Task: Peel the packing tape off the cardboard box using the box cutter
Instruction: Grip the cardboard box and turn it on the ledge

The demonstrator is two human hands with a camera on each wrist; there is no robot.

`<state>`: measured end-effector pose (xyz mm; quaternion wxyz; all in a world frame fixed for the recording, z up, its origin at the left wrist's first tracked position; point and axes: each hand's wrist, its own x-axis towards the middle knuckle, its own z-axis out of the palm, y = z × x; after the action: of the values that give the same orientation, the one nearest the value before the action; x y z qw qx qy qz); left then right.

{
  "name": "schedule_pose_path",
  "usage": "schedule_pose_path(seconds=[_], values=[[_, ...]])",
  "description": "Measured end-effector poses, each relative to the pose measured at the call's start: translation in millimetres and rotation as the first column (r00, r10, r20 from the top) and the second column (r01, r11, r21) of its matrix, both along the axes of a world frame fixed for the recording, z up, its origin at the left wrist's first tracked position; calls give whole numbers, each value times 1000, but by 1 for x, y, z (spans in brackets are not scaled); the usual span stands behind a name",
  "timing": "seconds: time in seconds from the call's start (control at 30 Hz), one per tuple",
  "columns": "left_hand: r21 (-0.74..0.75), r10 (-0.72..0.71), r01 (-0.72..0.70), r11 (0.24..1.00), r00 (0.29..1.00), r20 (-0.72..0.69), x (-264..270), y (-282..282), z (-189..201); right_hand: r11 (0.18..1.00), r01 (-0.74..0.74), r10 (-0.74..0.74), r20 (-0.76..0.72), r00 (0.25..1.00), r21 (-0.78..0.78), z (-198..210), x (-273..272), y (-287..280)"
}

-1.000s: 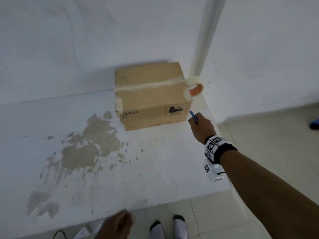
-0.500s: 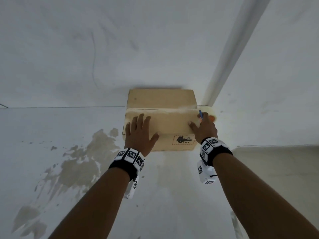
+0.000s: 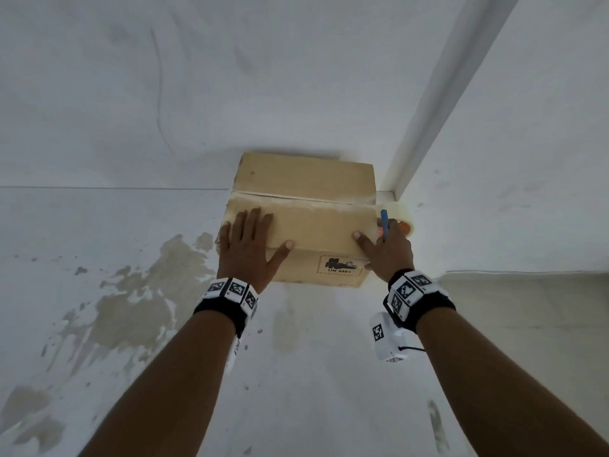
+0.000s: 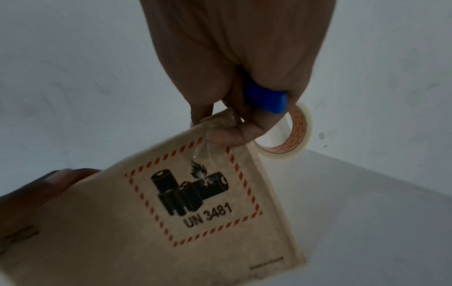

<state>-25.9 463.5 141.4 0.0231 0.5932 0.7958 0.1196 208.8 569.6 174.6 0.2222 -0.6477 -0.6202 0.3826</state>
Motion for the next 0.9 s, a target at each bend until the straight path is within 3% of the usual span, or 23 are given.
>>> schedule_pose_path(seconds=[0.13,0.27,0.37,0.47,0.57,0.7,0.77,0.9], values=[[-66,-74,72,995,997,-37,-20,3,6,995,96,-94,-155,983,4,-5,0,-49],[-200,-109,93,976,992,-70,-42,4,13,983,159,-184,-373,910,-96,-10,-17,-100],[-269,-32,17,963,998,-52,-49,4,19,974,131,-199,-425,883,-184,-12,-34,-132],[-343,129,-100,934,990,64,-37,2,30,961,72,-188,-444,876,-266,-7,-39,-144],[-281,228,-175,944,959,169,6,3,36,973,106,-174,-357,918,-203,6,-24,-130],[-93,122,-104,990,969,215,91,-9,30,976,188,-161,-213,964,114,24,-3,-81],[-82,45,-31,996,984,173,128,-22,25,970,115,-103,-66,992,214,29,6,-50],[-214,-77,74,974,997,-3,149,-43,9,977,-128,89,227,970,167,18,21,-10]])
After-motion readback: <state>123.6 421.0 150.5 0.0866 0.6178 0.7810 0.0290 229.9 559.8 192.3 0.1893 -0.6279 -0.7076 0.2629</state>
